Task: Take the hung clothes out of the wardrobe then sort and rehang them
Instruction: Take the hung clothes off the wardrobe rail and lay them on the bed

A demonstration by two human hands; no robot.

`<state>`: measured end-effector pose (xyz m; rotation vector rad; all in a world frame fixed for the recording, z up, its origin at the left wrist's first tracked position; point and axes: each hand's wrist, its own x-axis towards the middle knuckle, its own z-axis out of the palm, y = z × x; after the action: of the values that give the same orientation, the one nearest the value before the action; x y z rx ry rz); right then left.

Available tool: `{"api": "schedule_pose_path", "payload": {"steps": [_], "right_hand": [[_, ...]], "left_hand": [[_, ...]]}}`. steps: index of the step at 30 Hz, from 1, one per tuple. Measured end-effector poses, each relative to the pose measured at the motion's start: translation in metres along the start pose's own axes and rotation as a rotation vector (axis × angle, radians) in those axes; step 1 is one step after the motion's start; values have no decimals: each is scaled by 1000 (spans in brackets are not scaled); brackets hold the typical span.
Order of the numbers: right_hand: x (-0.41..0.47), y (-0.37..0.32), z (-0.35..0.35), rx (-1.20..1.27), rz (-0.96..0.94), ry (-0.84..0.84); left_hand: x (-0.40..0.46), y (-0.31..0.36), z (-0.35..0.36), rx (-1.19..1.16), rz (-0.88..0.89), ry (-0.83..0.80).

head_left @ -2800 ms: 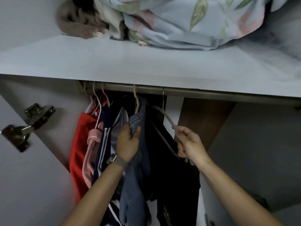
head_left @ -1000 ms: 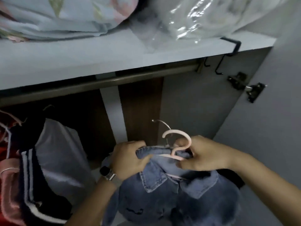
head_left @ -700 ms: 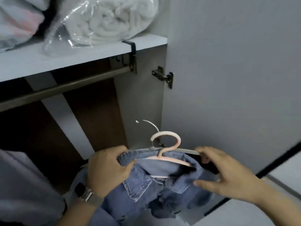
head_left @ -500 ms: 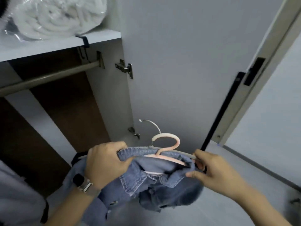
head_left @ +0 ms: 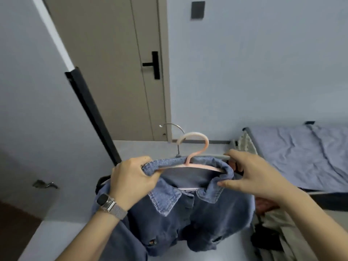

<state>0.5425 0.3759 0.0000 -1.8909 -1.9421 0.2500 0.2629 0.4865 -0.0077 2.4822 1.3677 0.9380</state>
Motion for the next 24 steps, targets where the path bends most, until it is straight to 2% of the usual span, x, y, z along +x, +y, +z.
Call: {"api": "schedule_pose_path", "payload": {"steps": [3,7,13,14,18,21,24], "right_hand": [[-54,18,-31,-2,172,101],[-108,47,-37,-16,421,198],[-207,51,-45,150,616,293],[-221,52,-44,143,649,317],[-273,64,-33,-130,759,371],[-303,69,-32,-15,925,375],[-325,81,-31,-147,1108,421]], "left_hand": [[18,46,23,-93,148,-95],[43,93,78,-193,334,-213],[44,163,120,-270,603,-365],[43,173,127,-297,639,-383],[33,213,149,-365,761,-444],[24,250,170,-386,817,-476],[14,293,196,-426,879,-503]]}}
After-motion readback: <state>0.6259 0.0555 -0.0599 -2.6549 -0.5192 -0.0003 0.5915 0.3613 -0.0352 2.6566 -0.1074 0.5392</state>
